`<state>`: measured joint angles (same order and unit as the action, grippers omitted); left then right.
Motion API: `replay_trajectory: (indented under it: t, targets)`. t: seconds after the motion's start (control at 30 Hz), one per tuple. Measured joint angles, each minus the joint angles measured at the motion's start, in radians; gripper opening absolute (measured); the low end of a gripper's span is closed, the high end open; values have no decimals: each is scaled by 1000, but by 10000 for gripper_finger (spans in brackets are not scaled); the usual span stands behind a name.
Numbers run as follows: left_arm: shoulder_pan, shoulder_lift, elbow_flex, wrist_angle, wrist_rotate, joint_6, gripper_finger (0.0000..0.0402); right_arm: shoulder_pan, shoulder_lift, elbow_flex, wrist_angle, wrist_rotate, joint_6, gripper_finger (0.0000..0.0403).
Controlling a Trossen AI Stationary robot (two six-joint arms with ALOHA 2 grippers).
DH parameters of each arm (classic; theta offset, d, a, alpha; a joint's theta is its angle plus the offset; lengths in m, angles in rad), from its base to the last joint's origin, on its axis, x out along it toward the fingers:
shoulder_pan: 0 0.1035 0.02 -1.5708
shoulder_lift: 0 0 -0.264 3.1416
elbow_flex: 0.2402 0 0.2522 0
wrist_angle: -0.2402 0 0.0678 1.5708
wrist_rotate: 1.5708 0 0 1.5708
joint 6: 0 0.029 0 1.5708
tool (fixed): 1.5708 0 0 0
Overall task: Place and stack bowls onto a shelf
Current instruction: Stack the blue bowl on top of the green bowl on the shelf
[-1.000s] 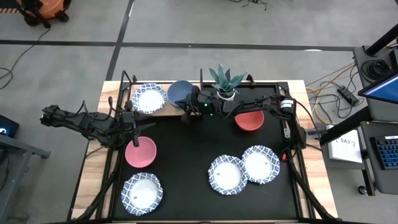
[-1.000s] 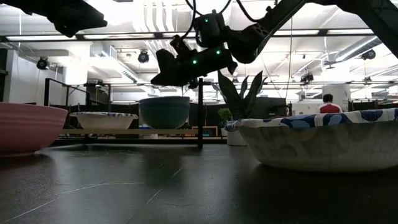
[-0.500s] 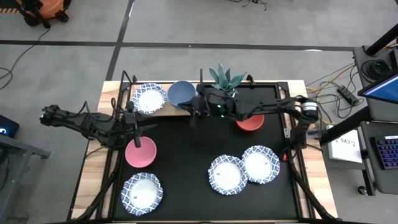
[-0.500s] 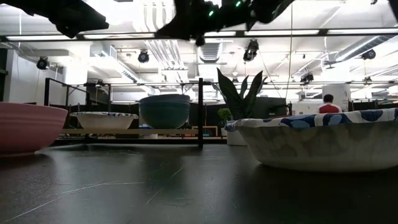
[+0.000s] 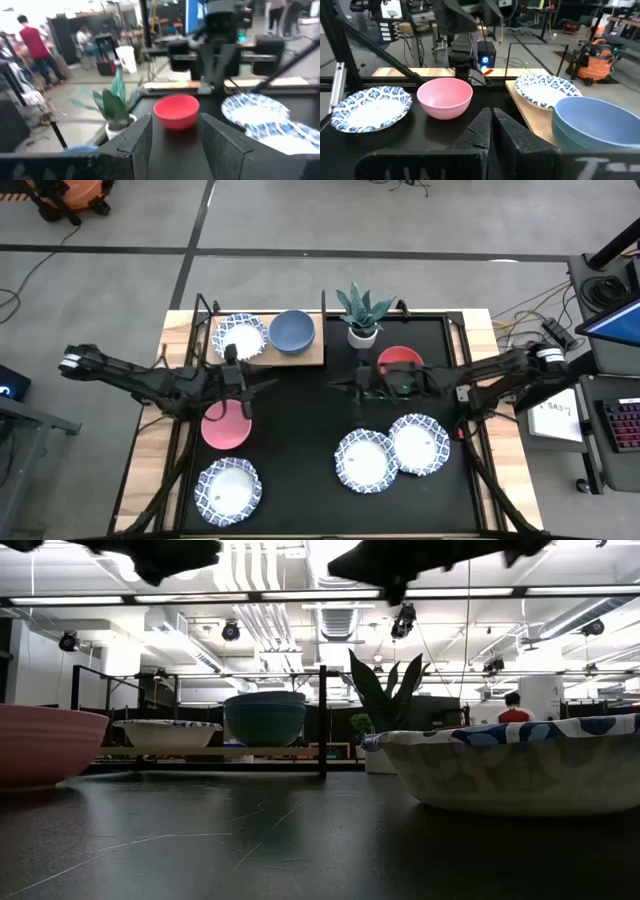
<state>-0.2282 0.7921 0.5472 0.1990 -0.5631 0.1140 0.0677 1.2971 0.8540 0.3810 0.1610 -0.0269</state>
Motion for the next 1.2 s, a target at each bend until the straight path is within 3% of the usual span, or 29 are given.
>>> replay_trajectory:
  t: [0.13,0.4,0.73,1.2]
  targets:
    - [74,107,0,138,16,8,136,45,-86,-79,-5,8,-7,9]
    - [276,294,0,307,207,-26,98,88,-227,-193,-3,-8,2,9]
    - [381,521,2,556,215,-79,38,105,-271,-244,-1,-2,17,9]
    - [508,714,78,534,214,-136,35,105,-255,-244,-1,-3,30,9]
